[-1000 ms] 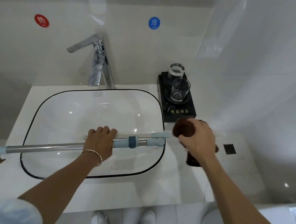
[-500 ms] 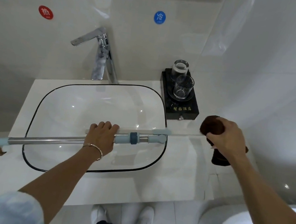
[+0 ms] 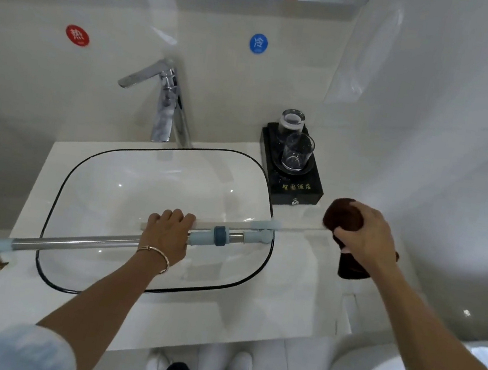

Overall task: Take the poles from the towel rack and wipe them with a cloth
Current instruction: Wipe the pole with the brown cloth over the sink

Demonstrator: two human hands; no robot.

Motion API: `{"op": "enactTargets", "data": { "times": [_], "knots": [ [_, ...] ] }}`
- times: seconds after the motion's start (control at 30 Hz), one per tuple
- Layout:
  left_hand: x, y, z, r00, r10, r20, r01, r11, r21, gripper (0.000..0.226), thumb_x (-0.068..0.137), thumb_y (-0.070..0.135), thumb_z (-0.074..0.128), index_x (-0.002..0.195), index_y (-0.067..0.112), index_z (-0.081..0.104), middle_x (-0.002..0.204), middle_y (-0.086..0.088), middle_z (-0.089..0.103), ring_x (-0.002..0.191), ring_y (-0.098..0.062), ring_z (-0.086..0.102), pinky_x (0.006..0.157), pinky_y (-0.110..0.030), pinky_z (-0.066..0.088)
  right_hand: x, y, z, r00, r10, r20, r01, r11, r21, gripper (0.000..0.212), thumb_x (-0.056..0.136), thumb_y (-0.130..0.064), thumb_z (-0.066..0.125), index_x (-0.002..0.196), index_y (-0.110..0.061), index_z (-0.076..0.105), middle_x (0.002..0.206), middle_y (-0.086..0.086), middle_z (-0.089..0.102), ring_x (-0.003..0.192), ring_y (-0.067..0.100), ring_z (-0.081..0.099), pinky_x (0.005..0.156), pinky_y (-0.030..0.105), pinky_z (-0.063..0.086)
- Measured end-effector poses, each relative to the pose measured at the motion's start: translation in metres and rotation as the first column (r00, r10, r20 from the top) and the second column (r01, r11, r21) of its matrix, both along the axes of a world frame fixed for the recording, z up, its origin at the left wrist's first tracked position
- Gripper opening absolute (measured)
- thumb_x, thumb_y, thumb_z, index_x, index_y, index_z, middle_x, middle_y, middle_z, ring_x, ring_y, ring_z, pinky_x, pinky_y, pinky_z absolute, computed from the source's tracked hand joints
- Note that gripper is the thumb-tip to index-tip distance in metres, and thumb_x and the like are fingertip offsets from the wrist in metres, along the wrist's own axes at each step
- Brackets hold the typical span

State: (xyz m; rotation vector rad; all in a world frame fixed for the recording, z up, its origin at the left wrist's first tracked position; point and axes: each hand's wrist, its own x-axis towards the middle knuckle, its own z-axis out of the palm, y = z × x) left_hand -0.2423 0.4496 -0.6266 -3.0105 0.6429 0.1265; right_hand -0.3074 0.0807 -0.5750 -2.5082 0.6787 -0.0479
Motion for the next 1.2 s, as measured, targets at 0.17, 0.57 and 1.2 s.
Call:
{"op": "enactTargets", "data": {
  "times": [0.17,0.57,1.2],
  "knots": [
    [0.0,0.0,0.0,0.999,0.006,0.034,-0.006,1.0,-0.007,0.038,0.057,0.008,0.075,0.092,0.016,0.061,0.079,-0.005,0.058,0.071,-0.028,0.056,0.068,-0.036,0.041,0.016,0.063,0.015,0.996,0.082,-0.041,-0.079,0.994,0.07,0.062,0.054,-0.042,0.062,0.115,-0.031,0.062,0.101,0.0,0.065,0.085,0.024,0.065,0.083,0.039,0.054],
    [0.003,0.022,0.014,0.972,-0.079,-0.22,0.077,0.997,-0.02,0.104,0.076,0.06,0.061,0.15,0.018,0.003,0.145,-0.003,0.027,0.135,-0.023,0.027,0.111,-0.04,0.019,0.026,0.211,0.004,0.885,0.457,-0.091,-0.462,0.886,-0.035,0.063,0.072,-0.046,0.069,0.13,-0.03,0.05,0.128,-0.001,0.054,0.123,0.022,0.044,0.106,0.038,0.034],
    [0.023,0.187,0.023,0.908,-0.004,-0.418,-0.013,0.999,-0.036,0.019,0.091,0.023,0.053,0.109,0.019,0.054,0.095,0.001,0.054,0.094,-0.019,0.055,0.079,-0.031,0.043,0.03,0.221,0.054,0.992,-0.007,0.126,-0.048,0.902,0.43,0.041,0.072,-0.015,0.072,0.108,-0.03,0.06,0.095,-0.012,0.064,0.093,0.013,0.061,0.084,0.028,0.046]
  ]
}}
